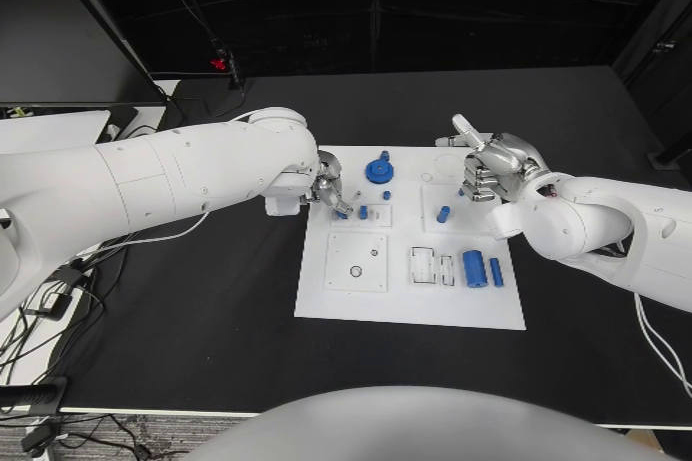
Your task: Assemble the parts on the task board
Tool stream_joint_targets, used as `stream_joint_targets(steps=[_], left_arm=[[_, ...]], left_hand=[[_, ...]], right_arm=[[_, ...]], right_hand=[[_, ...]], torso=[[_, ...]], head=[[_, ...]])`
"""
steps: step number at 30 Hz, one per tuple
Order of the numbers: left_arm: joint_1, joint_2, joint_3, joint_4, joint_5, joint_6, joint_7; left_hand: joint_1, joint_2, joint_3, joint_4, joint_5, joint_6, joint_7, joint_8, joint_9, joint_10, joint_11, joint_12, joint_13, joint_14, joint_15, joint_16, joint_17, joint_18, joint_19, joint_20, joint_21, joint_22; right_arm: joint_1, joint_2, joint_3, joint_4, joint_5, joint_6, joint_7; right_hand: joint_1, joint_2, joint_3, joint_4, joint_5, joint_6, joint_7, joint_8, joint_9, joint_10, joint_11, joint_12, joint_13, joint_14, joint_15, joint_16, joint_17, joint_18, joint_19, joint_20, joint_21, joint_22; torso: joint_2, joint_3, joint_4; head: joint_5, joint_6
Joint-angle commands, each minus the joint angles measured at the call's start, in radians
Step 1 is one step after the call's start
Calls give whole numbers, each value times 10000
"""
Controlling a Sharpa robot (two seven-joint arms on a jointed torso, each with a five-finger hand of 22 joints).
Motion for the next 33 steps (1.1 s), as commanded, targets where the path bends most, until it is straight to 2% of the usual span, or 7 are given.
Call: stream_joint_targets(steps=[1, 8, 12, 17, 27, 33], left_arm=[[-57, 24, -35, -25, 18, 202, -54], [-77, 61, -35, -89, 36, 89, -13], [-89, 73, -35, -133, 38, 49, 21], [-113, 82, -35, -169, 39, 8, 56], [-141, 112, -35, -204, 39, 70, 55], [-145, 122, -35, -212, 41, 186, -11]], left_hand=[[152, 320, 663, -565, 14, -190, 21, -38, -16, 1130, 24, -35, 2611, 1049, 33, 8, 2635, -142, 1043, 6, 31, 2634], [-61, 286, 730, -565, -67, -358, 76, -84, -50, 1130, 79, -35, 2611, 1049, 52, 8, 2635, -142, 1043, 23, 31, 2634], [112, 279, 1024, -631, -50, -391, 60, -32, -41, 1130, 68, -35, 2611, 1049, 51, 8, 2635, -142, 1043, 32, 31, 2634], [270, 230, 1354, -634, -181, -401, 73, 34, -34, 1130, 81, -35, 2611, 1049, 51, 8, 2635, -142, 1043, 36, 31, 2634], [280, 222, 1388, -631, -197, -400, 76, 43, -33, 1130, 81, -35, 2611, 1049, 52, 8, 2635, -142, 1043, 36, 31, 2634], [241, 131, 1418, -603, -237, -425, 97, 55, -33, 1130, 98, -35, 2611, 1049, 57, 8, 2635, -142, 1043, 39, 31, 2634]], right_arm=[[13, 5, 5, 18, -20, 108, 56], [13, 13, 5, 15, -20, 120, 49], [13, 17, 5, 13, -20, 124, 48], [13, 20, 5, 11, -20, 127, 50], [13, 25, 5, 8, -20, 130, 49], [13, 12, 5, 16, -20, 122, 43]], right_hand=[[40, 41, -72, -8, 27, -54, 514, 55, -17, 1040, 76, 25, 2625, 1021, 74, 24, 2631, -72, 1021, 62, 32, 2629], [40, 41, -72, -8, 27, -54, 514, 55, -17, 1040, 76, 25, 2625, 1021, 74, 24, 2631, -72, 1021, 62, 32, 2629], [40, 41, -72, -8, 27, -54, 514, 55, -17, 1040, 76, 25, 2625, 1021, 74, 24, 2631, -72, 1021, 62, 32, 2629], [40, 41, -72, -8, 27, -54, 514, 55, -17, 1040, 76, 25, 2625, 1021, 74, 24, 2631, -72, 1021, 62, 32, 2629], [40, 41, -72, -8, 27, -54, 514, 55, -17, 1040, 76, 25, 2625, 1021, 74, 24, 2631, -72, 1021, 62, 32, 2629], [40, 41, -72, -8, 27, -54, 514, 55, -17, 1040, 76, 25, 2625, 1021, 74, 24, 2631, -72, 1021, 62, 32, 2629]], torso=[[3, -5, -5], [10, -1, 2], [2, -5, -5], [2, -3, -2], [3, 0, 5], [3, -1, -1]], head=[[-2, 0], [-6, 4], [-7, -5], [-35, -12], [-38, -19], [-34, -29]])
